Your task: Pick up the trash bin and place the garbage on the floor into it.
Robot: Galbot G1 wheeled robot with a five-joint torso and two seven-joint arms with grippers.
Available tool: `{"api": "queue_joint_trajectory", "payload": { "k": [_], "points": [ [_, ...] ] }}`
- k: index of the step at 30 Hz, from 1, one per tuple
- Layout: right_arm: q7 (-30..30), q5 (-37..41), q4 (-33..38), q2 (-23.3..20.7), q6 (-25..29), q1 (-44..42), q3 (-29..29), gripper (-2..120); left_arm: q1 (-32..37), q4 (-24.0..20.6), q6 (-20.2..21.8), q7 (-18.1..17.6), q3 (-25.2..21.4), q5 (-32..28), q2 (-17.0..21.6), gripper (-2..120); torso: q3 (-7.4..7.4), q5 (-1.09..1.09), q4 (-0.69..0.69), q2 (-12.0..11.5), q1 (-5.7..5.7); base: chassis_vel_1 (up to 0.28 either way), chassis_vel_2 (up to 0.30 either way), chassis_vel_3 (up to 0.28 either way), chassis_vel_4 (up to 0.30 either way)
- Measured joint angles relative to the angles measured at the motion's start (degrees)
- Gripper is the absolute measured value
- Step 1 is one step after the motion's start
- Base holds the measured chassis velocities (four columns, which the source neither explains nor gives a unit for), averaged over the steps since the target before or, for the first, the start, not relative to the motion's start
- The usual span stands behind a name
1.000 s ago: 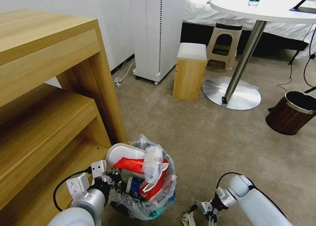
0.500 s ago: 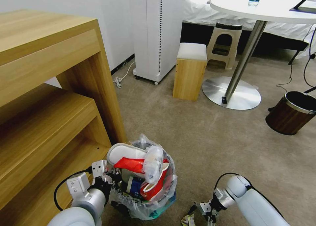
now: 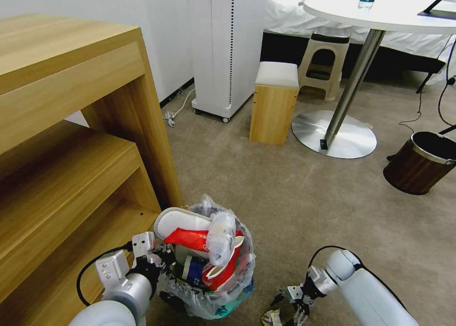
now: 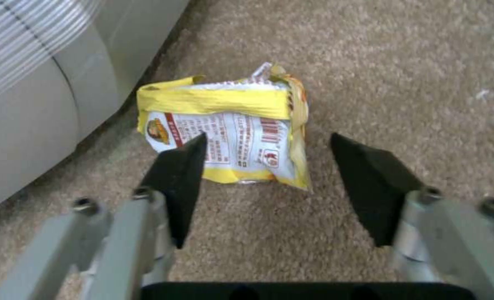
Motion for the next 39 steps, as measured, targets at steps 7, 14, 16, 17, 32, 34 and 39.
{"api": "queue_joint_trajectory", "payload": {
  "k": [7, 14, 16, 17, 32, 34, 39],
  "points": [
    [0.2, 0.3, -1.4, 0.9, -0.1, 0.3, 0.1, 35, -0.2, 0.2, 0.0, 0.0, 0.2, 0.1, -0.3, 1, 0.0, 0.0, 0.0, 0.0, 0.0, 0.0, 0.0, 0.0, 0.0],
    [1.1, 0.5, -2.9, 1.6, -0.1, 1.1, -0.2, 30, -0.4, 0.6, 0.0, 0.1, 0.2, 0.2, -0.3, 1, 0.0, -0.01, 0.0, 0.0, 0.0, 0.0, 0.0, 0.0, 0.0],
    [1.6, 0.5, -3.9, 1.8, -0.1, 1.8, -0.2, 30, -0.6, 0.7, 0.0, 0.1, 0.2, 0.1, -0.3, 1, 0.0, -0.01, 0.0, 0.0, 0.0, 0.0, 0.0, 0.0, 0.0],
    [1.9, 0.5, -4.5, 2.0, -0.2, 2.2, -0.2, 27, -0.6, 0.7, 0.0, 0.1, 0.2, 0.1, -0.3, 1, 0.0, -0.01, 0.0, 0.0, 0.0, 0.0, 0.0, 0.0, 0.0],
    [2.5, 1.4, -4.9, 0.7, -0.2, 2.3, 0.0, 0, -1.5, 1.3, 0.0, 0.2, 0.4, -0.3, -0.2, 1, 0.0, -0.01, 0.0, 0.0, 0.0, 0.0, 0.0, 0.0, 0.0],
    [2.5, 1.6, -4.7, 0.6, -0.2, 2.3, 0.1, 0, -1.5, 1.3, 0.0, 0.2, 0.4, -0.2, -0.2, 1, 0.0, 0.0, 0.0, 0.0, 0.0, 0.0, 0.0, 0.0, 0.0],
    [2.5, 1.9, -4.3, 0.6, -0.2, 2.3, 0.2, 0, -1.2, 1.3, 0.0, 0.2, 0.4, -0.2, -0.2, 1, 0.0, 0.0, 0.0, 0.0, 0.0, 0.0, 0.0, 0.0, 0.0]
  ]
}}
